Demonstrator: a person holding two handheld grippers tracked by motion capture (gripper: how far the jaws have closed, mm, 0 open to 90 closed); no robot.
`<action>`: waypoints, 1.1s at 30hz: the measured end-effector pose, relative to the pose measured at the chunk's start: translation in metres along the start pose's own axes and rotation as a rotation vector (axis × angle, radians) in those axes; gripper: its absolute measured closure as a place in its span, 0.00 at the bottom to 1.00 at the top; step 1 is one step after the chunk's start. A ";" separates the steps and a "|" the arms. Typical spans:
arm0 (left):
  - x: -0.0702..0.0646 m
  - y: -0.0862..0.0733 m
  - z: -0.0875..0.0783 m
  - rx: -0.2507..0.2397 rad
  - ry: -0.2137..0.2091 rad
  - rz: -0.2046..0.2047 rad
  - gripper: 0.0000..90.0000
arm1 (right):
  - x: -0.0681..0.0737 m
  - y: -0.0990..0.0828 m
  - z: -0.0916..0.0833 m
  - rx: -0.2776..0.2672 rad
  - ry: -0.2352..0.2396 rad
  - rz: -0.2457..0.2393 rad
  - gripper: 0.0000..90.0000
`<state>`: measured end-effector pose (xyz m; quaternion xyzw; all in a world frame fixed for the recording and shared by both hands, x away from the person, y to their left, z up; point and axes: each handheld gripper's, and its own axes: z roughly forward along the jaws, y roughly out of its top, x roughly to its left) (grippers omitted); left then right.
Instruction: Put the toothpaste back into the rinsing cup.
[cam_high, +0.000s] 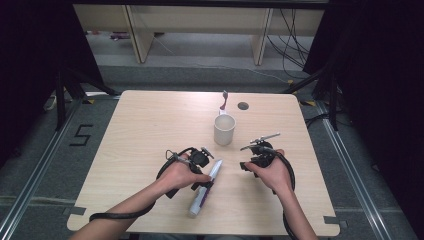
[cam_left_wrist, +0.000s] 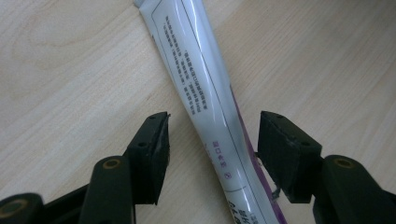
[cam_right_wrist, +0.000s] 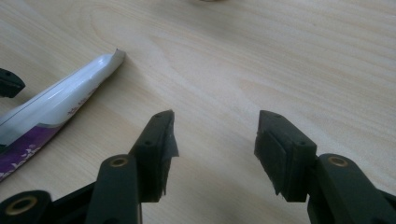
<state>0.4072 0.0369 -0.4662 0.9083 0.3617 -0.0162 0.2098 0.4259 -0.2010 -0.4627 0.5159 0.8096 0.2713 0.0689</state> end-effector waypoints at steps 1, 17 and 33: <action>0.000 0.000 0.001 0.004 -0.005 0.005 0.48 | 0.000 0.000 0.000 -0.002 0.001 0.002 0.53; -0.004 0.001 0.009 0.054 0.007 0.034 0.52 | 0.000 -0.001 -0.001 0.000 0.002 -0.003 0.52; -0.012 0.004 0.016 0.123 0.040 0.051 0.58 | 0.000 -0.001 -0.001 0.001 0.003 -0.002 0.52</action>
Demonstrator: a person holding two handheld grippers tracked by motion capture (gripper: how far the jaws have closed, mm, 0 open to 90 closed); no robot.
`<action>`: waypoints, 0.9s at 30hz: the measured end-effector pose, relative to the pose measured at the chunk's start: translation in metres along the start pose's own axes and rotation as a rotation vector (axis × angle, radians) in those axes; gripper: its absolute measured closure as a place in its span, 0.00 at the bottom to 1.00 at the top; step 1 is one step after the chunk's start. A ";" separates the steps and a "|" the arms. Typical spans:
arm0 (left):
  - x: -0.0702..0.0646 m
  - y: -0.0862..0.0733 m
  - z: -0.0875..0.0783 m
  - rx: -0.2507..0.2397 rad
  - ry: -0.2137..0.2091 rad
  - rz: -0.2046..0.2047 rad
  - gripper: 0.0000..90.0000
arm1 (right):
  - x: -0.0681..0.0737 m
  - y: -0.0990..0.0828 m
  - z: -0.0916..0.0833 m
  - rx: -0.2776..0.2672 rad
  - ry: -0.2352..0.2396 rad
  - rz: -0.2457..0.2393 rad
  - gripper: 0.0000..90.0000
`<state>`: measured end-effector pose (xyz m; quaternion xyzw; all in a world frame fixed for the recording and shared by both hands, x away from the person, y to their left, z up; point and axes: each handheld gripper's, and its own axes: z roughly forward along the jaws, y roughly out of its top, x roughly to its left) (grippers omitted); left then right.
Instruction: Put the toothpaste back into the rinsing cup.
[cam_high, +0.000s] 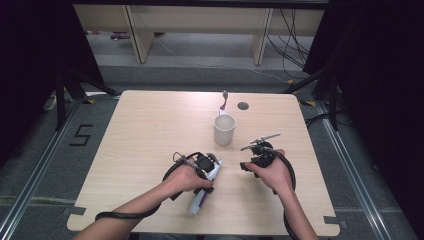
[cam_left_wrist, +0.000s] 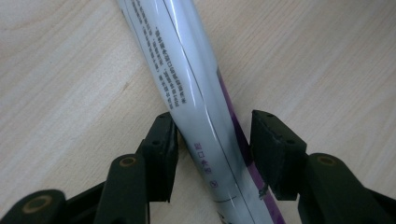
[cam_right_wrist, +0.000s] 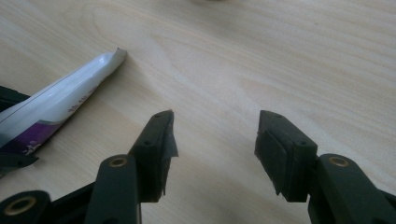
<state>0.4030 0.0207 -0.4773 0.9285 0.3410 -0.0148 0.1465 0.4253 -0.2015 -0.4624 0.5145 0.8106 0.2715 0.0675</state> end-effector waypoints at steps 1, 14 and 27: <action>0.000 0.000 0.000 0.003 0.002 -0.002 0.58 | -0.001 0.000 0.000 -0.002 -0.002 -0.011 0.52; -0.009 0.009 0.002 0.082 0.047 -0.022 0.60 | 0.000 0.001 0.000 -0.003 0.001 -0.016 0.52; -0.008 0.013 0.004 0.120 0.060 0.001 0.60 | -0.001 0.000 0.000 -0.004 0.004 -0.009 0.52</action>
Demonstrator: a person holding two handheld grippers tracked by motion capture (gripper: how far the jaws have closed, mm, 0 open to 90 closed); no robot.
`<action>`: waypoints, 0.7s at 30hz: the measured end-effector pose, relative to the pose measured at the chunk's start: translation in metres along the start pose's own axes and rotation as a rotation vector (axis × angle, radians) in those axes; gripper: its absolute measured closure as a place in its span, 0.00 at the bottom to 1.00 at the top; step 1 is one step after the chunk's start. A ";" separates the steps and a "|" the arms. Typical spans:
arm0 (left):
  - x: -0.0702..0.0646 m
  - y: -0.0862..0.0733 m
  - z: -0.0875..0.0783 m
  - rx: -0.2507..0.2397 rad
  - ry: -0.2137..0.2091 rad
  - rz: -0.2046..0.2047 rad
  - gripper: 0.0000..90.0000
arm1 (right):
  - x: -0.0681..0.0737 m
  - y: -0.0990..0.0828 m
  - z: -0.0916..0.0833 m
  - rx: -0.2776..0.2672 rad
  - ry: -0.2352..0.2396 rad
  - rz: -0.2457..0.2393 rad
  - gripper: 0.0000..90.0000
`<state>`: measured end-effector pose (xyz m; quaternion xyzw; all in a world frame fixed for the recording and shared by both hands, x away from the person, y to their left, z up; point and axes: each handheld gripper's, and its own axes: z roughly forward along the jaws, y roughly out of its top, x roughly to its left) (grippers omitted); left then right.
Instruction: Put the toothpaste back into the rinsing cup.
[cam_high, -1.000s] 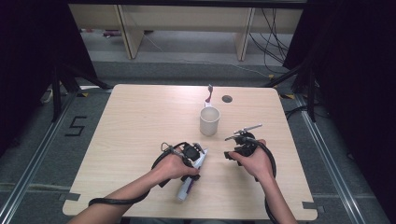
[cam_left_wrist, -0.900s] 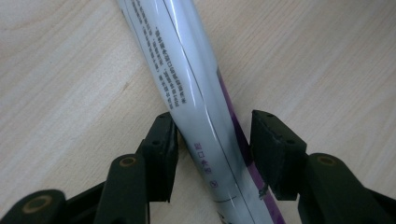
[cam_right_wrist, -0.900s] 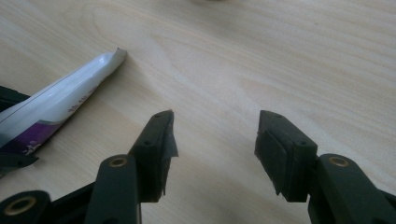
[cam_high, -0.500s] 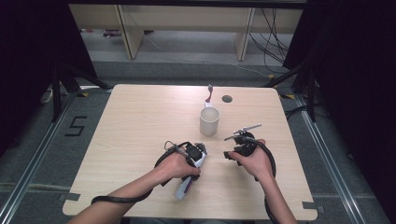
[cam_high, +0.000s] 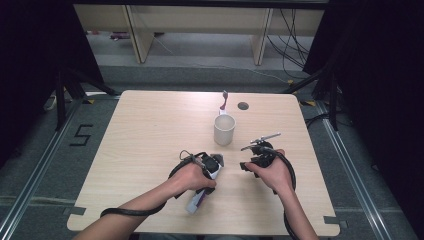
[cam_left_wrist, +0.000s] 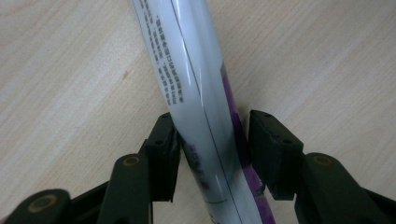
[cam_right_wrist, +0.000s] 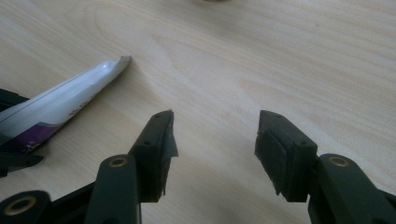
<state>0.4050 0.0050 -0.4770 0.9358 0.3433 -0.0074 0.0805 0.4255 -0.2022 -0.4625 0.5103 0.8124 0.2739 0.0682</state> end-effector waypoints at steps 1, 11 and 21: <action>0.000 0.000 0.000 0.001 0.002 -0.002 0.60 | 0.000 0.000 0.000 0.002 0.000 0.003 0.52; -0.005 0.001 0.000 0.014 0.012 0.025 0.70 | -0.001 -0.001 -0.001 -0.004 0.002 0.004 0.52; -0.006 -0.002 -0.001 0.009 0.006 0.096 0.80 | -0.004 -0.002 -0.001 -0.009 0.003 0.003 0.52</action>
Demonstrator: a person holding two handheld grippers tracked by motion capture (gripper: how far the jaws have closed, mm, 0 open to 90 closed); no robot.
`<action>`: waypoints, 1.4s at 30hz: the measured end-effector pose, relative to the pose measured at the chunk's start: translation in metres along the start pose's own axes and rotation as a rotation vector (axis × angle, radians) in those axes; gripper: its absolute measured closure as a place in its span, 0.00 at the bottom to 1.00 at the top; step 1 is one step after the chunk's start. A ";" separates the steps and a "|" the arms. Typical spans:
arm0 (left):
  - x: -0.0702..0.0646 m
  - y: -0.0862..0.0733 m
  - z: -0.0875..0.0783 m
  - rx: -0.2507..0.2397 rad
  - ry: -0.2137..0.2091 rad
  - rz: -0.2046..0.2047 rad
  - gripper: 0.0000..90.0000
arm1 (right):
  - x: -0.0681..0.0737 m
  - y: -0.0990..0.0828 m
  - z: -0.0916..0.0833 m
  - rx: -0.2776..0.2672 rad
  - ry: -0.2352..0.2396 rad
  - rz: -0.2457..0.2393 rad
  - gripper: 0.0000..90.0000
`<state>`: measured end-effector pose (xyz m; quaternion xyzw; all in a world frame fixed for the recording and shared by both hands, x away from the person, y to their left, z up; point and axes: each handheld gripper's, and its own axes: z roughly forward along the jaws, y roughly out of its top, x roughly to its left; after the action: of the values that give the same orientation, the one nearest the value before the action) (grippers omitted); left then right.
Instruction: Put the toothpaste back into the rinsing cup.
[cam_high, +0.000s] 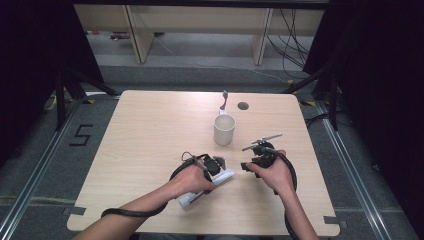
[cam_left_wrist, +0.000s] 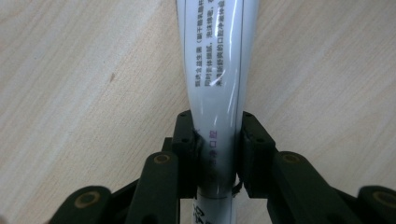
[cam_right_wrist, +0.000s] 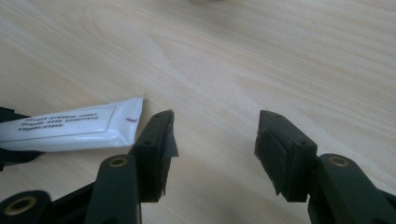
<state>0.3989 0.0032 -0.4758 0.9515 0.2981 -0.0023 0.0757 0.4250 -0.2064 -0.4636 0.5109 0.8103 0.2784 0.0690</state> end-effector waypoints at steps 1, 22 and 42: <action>0.000 -0.001 0.000 -0.006 0.000 0.007 0.80 | 0.000 0.000 0.000 0.001 0.001 -0.003 0.52; 0.007 -0.019 -0.011 -0.171 -0.057 0.039 0.83 | -0.003 0.002 -0.007 -0.052 -0.005 0.022 0.53; 0.039 -0.053 -0.052 -0.696 -0.039 -0.044 0.83 | 0.009 -0.002 -0.015 -0.286 0.048 0.046 0.55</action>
<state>0.3990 0.0755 -0.4339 0.8620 0.2997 0.0796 0.4011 0.4134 -0.2045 -0.4508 0.5077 0.7518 0.4047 0.1153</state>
